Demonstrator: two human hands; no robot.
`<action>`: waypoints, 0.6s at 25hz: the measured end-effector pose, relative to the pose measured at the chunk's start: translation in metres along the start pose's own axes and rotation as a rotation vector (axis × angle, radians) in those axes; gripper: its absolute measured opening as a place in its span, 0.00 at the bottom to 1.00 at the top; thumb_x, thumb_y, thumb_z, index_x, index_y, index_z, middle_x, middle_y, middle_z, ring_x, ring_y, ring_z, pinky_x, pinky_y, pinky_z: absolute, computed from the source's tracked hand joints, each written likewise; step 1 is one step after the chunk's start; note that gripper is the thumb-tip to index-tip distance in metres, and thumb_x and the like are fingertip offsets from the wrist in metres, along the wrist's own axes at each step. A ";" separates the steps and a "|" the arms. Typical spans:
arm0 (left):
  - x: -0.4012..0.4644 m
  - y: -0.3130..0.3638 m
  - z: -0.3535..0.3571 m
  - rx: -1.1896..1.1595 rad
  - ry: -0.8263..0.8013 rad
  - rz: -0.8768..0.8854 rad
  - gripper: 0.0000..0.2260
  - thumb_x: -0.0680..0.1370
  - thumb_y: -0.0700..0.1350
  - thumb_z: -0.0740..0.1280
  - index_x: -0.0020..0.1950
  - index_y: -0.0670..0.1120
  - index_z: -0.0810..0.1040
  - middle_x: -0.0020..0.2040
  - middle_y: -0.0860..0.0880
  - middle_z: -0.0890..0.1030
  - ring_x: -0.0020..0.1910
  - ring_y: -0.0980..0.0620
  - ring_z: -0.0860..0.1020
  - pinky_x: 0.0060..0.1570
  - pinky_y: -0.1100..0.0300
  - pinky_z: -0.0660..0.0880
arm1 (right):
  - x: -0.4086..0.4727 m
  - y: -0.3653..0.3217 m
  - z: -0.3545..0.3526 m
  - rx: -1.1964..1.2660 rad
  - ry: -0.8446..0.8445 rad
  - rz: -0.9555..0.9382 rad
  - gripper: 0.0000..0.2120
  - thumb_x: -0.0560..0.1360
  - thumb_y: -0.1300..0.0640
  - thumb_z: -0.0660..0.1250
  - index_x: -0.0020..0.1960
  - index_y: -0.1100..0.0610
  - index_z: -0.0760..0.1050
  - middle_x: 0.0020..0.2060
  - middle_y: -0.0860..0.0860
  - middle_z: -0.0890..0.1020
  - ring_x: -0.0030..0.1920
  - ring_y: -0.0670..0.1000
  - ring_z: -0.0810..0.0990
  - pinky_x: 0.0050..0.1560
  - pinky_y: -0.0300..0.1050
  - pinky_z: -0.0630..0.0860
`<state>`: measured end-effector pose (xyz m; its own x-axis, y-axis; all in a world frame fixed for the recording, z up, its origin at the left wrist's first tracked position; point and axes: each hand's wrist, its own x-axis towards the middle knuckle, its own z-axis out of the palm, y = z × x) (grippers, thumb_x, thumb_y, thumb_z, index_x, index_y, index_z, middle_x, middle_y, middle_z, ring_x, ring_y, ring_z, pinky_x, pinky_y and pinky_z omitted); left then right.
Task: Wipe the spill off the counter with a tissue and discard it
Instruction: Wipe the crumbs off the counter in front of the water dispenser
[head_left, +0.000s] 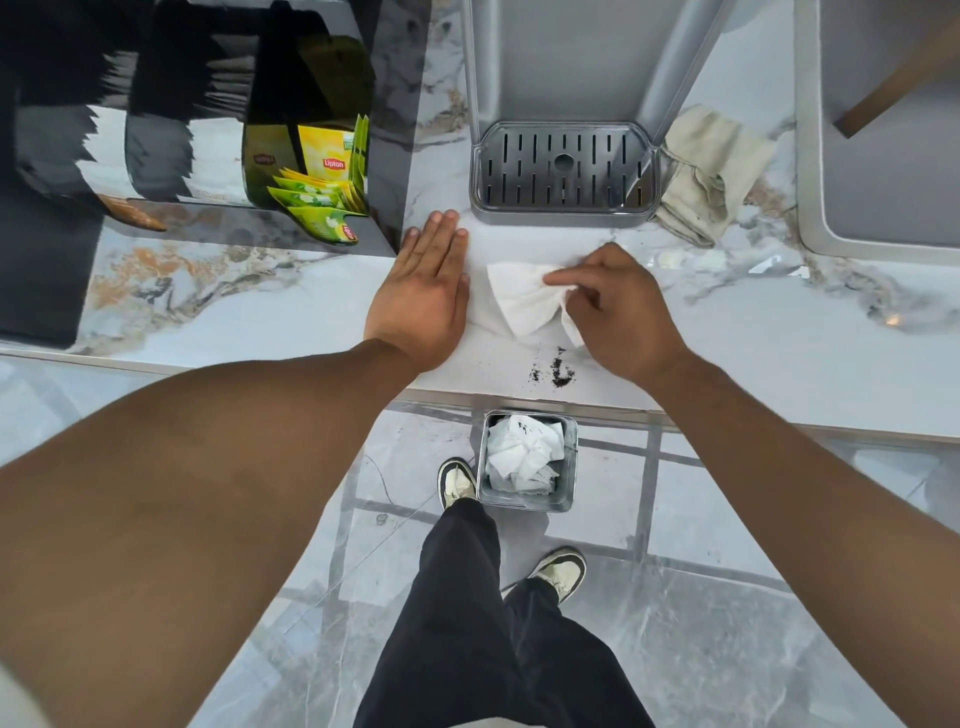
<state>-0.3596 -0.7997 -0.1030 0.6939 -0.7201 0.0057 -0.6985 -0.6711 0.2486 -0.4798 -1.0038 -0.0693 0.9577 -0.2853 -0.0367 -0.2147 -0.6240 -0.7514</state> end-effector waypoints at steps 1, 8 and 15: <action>0.000 0.000 0.000 -0.008 0.002 0.003 0.23 0.84 0.43 0.52 0.77 0.36 0.60 0.80 0.38 0.58 0.80 0.42 0.54 0.79 0.48 0.49 | 0.008 -0.003 0.002 -0.018 -0.033 -0.006 0.14 0.75 0.69 0.63 0.56 0.60 0.83 0.45 0.53 0.73 0.42 0.49 0.74 0.50 0.33 0.68; -0.001 -0.002 -0.003 -0.071 0.006 0.018 0.24 0.81 0.40 0.52 0.77 0.35 0.62 0.79 0.38 0.59 0.80 0.41 0.55 0.79 0.47 0.52 | 0.014 -0.027 0.019 -0.038 -0.418 -0.292 0.15 0.76 0.71 0.63 0.55 0.59 0.84 0.48 0.58 0.76 0.45 0.46 0.72 0.47 0.24 0.61; -0.001 -0.002 -0.002 -0.092 0.048 0.004 0.23 0.81 0.41 0.52 0.75 0.35 0.65 0.78 0.38 0.62 0.79 0.41 0.58 0.78 0.46 0.54 | 0.020 -0.027 0.009 -0.045 -0.619 -0.329 0.16 0.76 0.69 0.64 0.53 0.54 0.85 0.49 0.54 0.75 0.42 0.45 0.74 0.46 0.32 0.67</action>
<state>-0.3590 -0.7977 -0.1019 0.6999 -0.7123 0.0528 -0.6840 -0.6471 0.3368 -0.4528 -0.9858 -0.0558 0.9042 0.3822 -0.1908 0.1103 -0.6403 -0.7601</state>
